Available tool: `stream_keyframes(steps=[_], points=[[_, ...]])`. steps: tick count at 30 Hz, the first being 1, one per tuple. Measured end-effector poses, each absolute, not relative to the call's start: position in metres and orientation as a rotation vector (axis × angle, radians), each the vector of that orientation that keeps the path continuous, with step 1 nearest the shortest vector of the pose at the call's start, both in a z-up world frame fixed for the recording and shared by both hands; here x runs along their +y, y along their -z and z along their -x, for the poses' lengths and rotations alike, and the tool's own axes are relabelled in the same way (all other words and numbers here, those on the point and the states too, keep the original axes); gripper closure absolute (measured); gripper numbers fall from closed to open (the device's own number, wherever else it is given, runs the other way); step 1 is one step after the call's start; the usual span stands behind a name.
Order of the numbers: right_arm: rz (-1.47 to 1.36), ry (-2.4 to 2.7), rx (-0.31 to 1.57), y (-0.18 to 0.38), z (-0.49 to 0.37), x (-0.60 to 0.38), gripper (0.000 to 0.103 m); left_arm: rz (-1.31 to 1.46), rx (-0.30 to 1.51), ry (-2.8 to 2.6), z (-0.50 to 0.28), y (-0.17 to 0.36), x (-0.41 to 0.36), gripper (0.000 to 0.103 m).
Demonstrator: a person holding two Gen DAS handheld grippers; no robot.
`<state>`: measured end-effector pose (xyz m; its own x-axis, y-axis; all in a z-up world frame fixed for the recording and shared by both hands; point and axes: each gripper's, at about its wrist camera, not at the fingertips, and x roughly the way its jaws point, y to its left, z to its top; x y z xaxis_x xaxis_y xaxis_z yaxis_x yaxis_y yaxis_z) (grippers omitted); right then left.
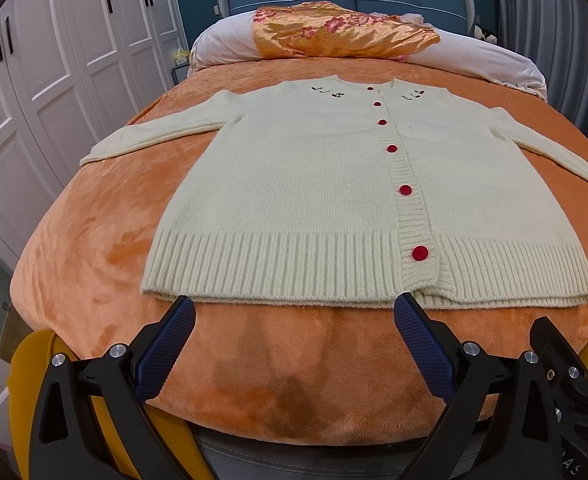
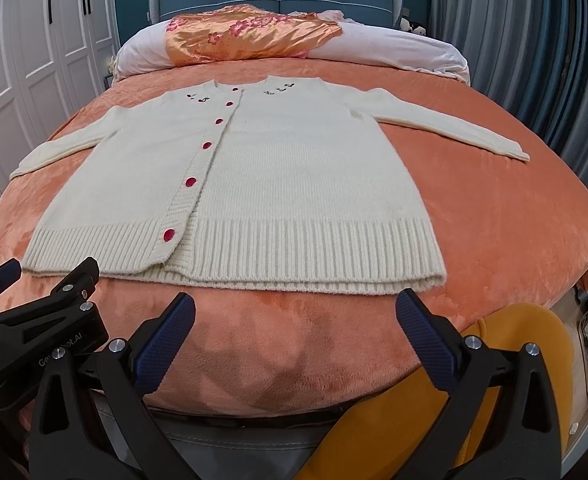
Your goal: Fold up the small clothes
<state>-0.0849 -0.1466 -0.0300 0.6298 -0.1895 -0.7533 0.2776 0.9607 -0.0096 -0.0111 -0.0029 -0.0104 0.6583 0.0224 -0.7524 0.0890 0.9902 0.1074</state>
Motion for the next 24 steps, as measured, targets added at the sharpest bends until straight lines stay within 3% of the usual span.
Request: stream_keyframes(steps=[24], points=[[-0.107, 0.266, 0.856, 0.0336, 0.0851, -0.1480, 0.005, -0.131, 0.859, 0.033, 0.0105, 0.0137, 0.0003, 0.005]])
